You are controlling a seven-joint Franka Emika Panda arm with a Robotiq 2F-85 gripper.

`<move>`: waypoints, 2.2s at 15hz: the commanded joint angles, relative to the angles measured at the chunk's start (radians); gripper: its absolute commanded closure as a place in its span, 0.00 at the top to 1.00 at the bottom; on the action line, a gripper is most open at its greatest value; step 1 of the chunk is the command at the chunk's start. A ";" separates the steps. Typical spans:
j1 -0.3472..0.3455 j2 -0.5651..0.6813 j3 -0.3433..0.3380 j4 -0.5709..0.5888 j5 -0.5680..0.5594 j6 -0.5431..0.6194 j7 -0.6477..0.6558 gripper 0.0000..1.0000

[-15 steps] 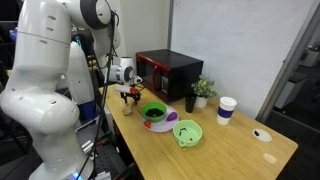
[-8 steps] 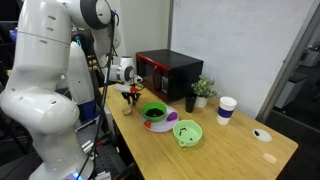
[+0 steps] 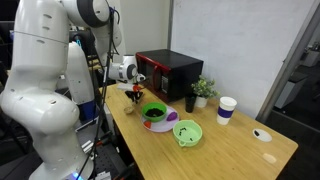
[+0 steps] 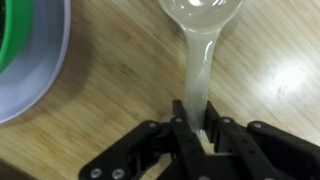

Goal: Use the spoon to transfer one scoop of contents from the dark green bowl to the light green bowl

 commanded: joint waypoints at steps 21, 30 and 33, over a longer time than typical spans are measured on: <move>-0.212 -0.742 0.103 -0.098 -0.066 -0.668 0.402 0.06; -0.335 -0.765 0.140 -0.207 -0.372 -0.662 0.904 0.06; -0.334 -0.753 0.145 -0.236 -0.465 -0.673 1.059 0.06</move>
